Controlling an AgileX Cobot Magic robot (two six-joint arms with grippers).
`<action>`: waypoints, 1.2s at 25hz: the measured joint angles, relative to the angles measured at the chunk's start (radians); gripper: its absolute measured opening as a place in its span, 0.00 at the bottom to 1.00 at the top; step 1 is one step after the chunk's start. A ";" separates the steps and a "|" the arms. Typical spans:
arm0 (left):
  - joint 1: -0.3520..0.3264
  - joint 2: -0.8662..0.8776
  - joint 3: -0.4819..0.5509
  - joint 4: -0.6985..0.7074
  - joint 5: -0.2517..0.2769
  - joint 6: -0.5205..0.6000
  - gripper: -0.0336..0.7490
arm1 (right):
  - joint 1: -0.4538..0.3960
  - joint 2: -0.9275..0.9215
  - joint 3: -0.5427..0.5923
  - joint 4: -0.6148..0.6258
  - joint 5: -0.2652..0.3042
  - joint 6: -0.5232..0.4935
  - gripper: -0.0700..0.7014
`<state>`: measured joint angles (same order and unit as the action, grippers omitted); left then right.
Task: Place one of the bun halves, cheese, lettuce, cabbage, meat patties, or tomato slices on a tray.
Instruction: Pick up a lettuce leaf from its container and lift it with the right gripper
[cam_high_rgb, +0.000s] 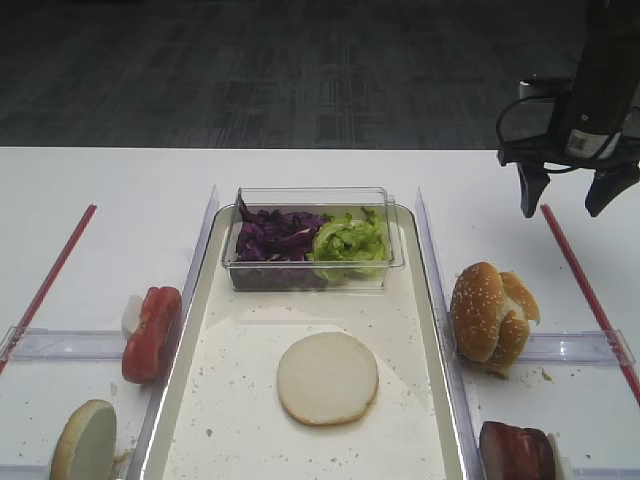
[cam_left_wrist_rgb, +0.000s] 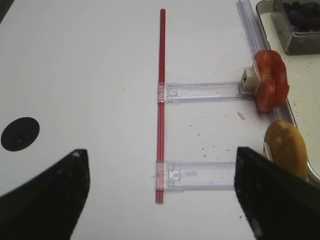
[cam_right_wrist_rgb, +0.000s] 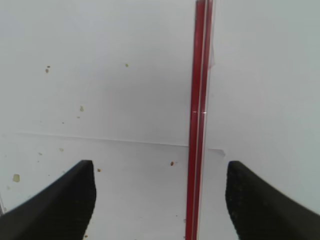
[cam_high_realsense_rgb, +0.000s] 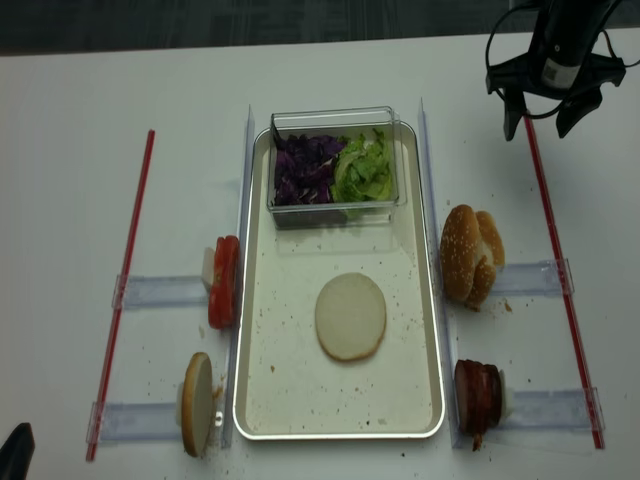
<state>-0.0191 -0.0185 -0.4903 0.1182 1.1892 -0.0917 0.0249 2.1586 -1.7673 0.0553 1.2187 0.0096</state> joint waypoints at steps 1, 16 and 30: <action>0.000 0.000 0.000 0.000 0.000 0.000 0.74 | 0.000 0.000 0.000 0.000 0.000 0.000 0.82; 0.002 0.000 0.000 0.000 -0.002 0.000 0.74 | 0.104 0.000 0.000 0.089 0.000 0.000 0.82; 0.002 0.000 0.000 0.000 -0.002 0.000 0.74 | 0.331 0.000 -0.002 0.115 -0.053 0.093 0.82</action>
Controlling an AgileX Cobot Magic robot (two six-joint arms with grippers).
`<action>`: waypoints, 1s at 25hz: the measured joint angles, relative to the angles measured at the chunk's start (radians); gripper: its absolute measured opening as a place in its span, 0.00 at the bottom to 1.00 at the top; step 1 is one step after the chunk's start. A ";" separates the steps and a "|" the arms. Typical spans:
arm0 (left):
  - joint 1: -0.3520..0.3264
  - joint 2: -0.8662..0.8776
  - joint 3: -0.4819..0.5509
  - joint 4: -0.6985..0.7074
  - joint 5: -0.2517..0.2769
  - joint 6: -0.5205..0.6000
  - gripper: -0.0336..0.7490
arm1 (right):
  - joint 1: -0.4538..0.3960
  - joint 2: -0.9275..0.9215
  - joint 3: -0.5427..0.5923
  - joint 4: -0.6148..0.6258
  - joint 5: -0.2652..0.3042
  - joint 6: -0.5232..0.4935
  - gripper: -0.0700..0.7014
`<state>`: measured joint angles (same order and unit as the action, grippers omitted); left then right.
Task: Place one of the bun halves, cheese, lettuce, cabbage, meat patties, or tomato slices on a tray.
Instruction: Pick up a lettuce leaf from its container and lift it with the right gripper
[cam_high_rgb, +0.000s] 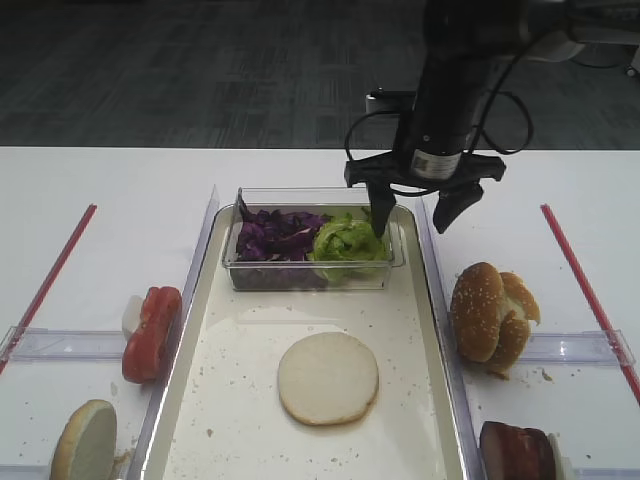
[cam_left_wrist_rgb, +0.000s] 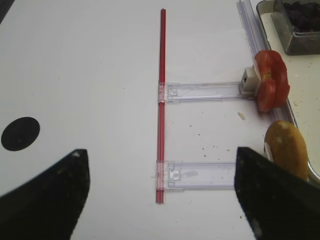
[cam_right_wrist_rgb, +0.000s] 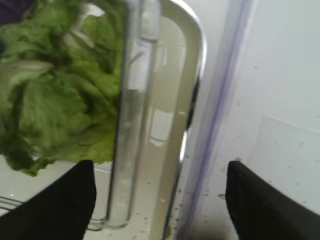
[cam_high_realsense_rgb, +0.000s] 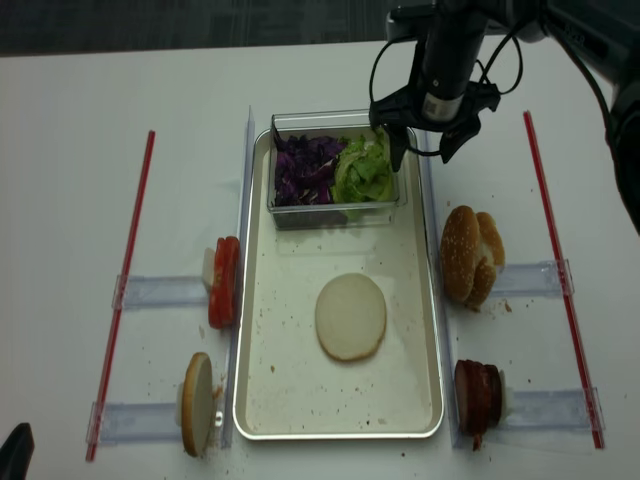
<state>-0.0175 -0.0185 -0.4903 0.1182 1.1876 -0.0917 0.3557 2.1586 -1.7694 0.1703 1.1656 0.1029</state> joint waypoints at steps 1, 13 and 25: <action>0.000 0.000 0.000 0.000 0.000 0.000 0.74 | 0.015 0.000 -0.007 0.000 0.000 0.010 0.82; 0.000 0.000 0.000 0.000 0.000 0.000 0.74 | 0.117 0.004 -0.103 0.012 -0.004 0.086 0.82; 0.000 0.000 0.000 0.000 0.000 0.000 0.74 | 0.118 0.048 -0.110 0.012 -0.018 0.089 0.78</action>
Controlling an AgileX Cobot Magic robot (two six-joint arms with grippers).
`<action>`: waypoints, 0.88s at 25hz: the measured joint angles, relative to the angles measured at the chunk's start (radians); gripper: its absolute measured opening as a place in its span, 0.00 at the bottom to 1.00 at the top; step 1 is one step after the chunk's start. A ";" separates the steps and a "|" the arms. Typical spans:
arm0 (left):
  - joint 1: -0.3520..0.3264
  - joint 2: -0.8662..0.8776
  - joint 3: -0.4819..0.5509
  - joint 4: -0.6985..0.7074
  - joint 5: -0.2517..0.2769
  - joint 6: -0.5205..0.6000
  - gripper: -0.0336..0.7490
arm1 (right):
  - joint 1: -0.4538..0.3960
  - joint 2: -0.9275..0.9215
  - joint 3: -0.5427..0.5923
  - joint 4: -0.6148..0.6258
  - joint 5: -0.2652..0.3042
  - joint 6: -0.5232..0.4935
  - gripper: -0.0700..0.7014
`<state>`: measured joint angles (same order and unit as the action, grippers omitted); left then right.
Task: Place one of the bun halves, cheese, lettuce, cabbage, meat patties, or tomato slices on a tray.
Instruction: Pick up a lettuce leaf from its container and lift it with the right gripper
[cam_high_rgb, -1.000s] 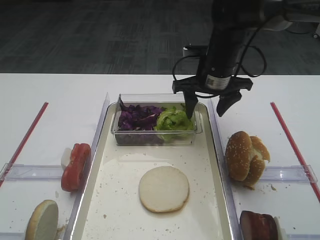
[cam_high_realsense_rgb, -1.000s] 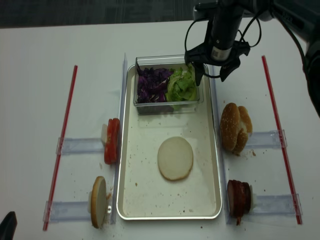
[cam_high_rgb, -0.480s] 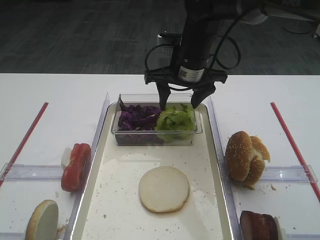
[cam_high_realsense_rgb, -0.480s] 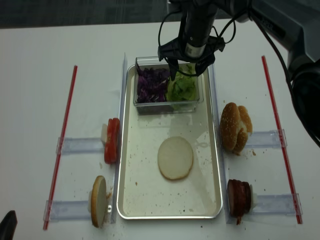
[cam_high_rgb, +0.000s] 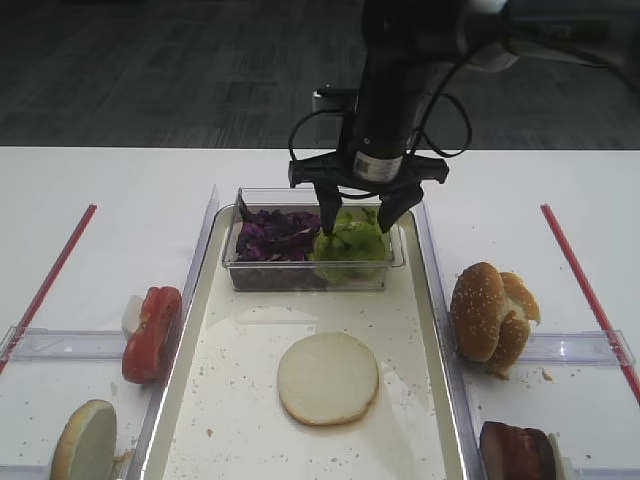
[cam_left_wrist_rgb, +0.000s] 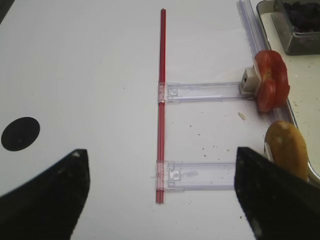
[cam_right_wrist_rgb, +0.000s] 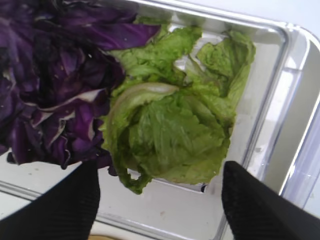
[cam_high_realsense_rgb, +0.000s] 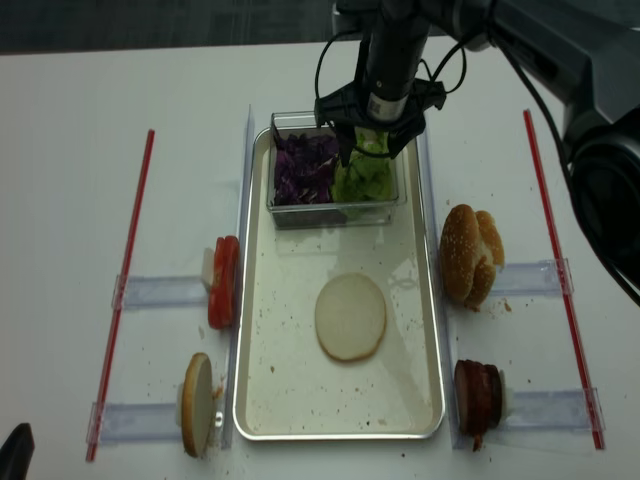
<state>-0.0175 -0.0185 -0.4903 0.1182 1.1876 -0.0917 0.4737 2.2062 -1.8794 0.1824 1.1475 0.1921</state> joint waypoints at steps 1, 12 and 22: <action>0.000 0.000 0.000 0.000 0.000 0.000 0.74 | 0.000 0.013 0.000 0.000 -0.001 -0.002 0.76; 0.000 0.000 0.000 0.000 0.000 0.000 0.74 | 0.000 0.057 -0.002 -0.031 -0.045 -0.017 0.66; 0.000 0.000 0.000 0.000 0.000 0.000 0.74 | 0.000 0.074 -0.005 -0.045 -0.056 -0.021 0.51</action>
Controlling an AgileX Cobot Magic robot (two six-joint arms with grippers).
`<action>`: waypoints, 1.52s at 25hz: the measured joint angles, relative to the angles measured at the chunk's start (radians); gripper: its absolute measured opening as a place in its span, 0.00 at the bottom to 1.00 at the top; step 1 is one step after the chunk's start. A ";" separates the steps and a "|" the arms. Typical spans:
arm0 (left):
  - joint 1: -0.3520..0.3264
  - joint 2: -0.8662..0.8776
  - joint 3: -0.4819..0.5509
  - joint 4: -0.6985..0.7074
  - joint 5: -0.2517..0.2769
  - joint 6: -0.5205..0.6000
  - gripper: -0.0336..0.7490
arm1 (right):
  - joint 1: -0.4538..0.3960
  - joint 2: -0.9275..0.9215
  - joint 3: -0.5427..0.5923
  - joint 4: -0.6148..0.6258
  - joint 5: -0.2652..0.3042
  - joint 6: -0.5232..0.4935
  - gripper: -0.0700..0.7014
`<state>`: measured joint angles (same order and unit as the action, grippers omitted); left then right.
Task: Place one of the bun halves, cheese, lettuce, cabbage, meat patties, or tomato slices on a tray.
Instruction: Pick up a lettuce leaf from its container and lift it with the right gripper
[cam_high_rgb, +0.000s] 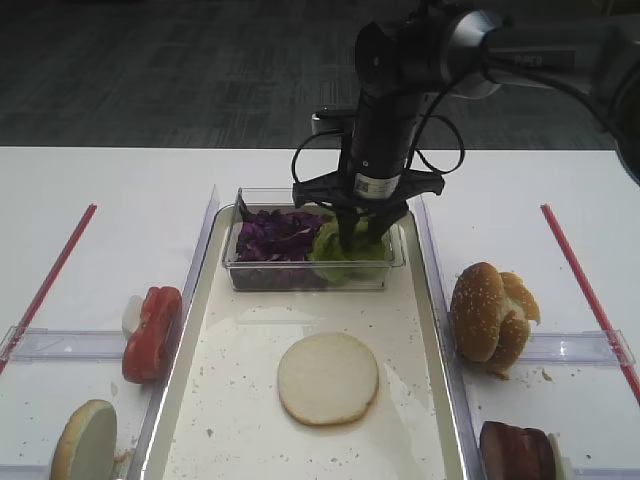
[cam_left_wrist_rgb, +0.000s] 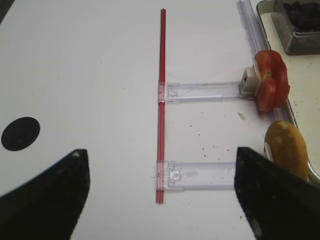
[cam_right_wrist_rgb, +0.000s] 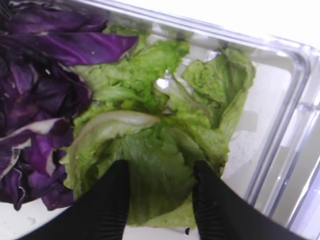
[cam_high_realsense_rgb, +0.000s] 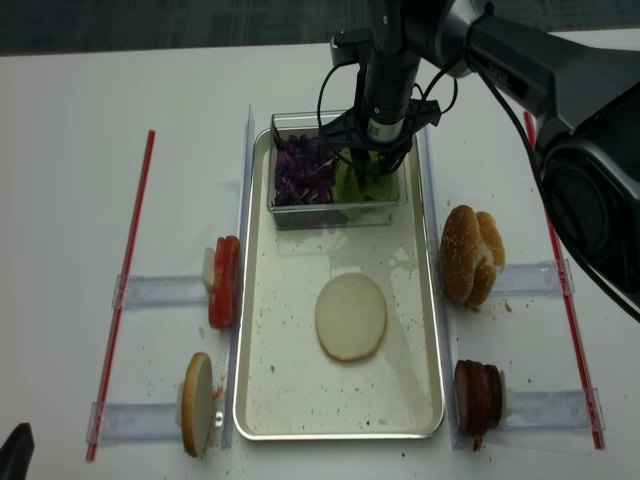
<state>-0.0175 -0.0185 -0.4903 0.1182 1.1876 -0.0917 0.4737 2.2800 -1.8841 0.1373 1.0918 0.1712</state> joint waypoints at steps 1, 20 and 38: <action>0.000 0.000 0.000 0.000 0.000 0.000 0.74 | 0.000 0.000 0.000 -0.003 0.000 0.000 0.48; 0.000 0.000 0.000 0.000 0.000 0.000 0.74 | 0.000 0.000 0.000 -0.011 0.004 0.000 0.15; 0.000 0.000 0.000 0.000 0.000 0.000 0.74 | 0.000 -0.073 -0.189 -0.018 0.143 -0.001 0.15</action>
<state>-0.0175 -0.0185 -0.4903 0.1182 1.1876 -0.0917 0.4737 2.2072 -2.0736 0.1191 1.2346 0.1698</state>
